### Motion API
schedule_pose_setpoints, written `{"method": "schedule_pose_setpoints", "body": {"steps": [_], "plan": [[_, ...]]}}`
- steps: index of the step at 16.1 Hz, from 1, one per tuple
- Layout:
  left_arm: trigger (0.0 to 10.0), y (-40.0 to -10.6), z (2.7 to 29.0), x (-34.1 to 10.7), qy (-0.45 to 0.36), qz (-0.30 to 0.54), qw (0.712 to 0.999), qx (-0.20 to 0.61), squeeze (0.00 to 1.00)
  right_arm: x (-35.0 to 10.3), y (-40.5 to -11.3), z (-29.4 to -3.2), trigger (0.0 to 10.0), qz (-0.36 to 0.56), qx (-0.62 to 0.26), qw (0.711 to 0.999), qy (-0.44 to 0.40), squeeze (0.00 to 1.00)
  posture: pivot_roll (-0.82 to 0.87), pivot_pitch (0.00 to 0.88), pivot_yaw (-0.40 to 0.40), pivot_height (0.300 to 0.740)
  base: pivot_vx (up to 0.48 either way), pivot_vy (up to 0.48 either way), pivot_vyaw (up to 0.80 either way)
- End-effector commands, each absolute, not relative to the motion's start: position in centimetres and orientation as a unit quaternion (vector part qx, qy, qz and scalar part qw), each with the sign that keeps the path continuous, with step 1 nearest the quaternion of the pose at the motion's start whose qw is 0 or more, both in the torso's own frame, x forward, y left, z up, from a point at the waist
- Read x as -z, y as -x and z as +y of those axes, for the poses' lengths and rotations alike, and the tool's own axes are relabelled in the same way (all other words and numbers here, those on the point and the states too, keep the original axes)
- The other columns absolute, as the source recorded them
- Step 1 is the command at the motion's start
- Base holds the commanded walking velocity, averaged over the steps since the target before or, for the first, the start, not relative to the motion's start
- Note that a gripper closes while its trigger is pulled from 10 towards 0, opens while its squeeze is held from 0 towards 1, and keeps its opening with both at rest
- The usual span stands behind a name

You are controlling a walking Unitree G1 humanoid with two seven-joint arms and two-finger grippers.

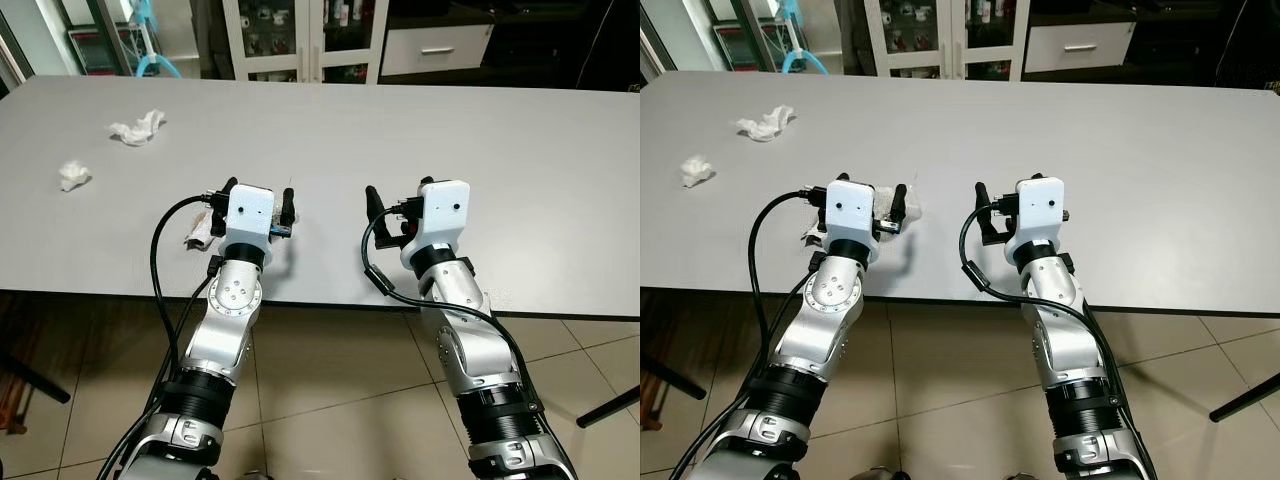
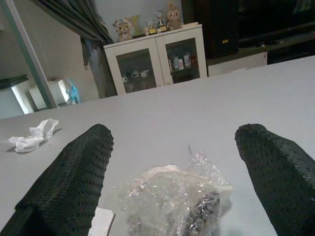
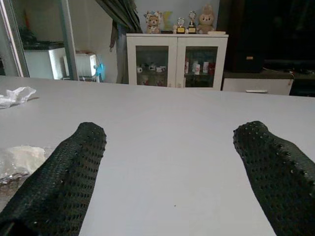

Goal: Picking trash to rubbish bin

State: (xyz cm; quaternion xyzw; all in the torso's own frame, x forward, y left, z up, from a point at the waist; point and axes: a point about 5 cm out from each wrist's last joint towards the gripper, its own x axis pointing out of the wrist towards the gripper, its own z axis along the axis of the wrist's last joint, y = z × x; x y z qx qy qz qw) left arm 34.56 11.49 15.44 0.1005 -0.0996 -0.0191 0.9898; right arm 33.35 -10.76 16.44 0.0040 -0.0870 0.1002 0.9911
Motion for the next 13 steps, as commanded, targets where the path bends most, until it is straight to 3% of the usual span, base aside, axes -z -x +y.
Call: {"method": "schedule_pose_setpoints", "body": {"steps": [1,4,13], "plan": [[10.0,-34.75,11.70,-15.41,-0.104,-0.093,0.990,0.011,0.00,-16.54,-33.49,-10.72,10.0,-0.084,-0.101,0.991,-0.005,0.00,-0.03,0.075,0.020,0.740,0.000,0.000,0.00],[10.0,-34.77,11.69,-15.42,-0.106,-0.092,0.990,0.011,0.00,-16.52,-33.46,-10.70,10.0,-0.084,-0.101,0.991,-0.005,0.00,-0.03,0.074,0.020,0.740,0.000,0.000,0.00],[10.0,-34.80,11.73,-15.46,-0.110,-0.092,0.990,0.012,0.00,-16.48,-33.42,-10.59,10.0,-0.083,-0.102,0.991,-0.007,0.00,-0.03,0.076,0.024,0.740,0.296,0.000,0.00]]}}
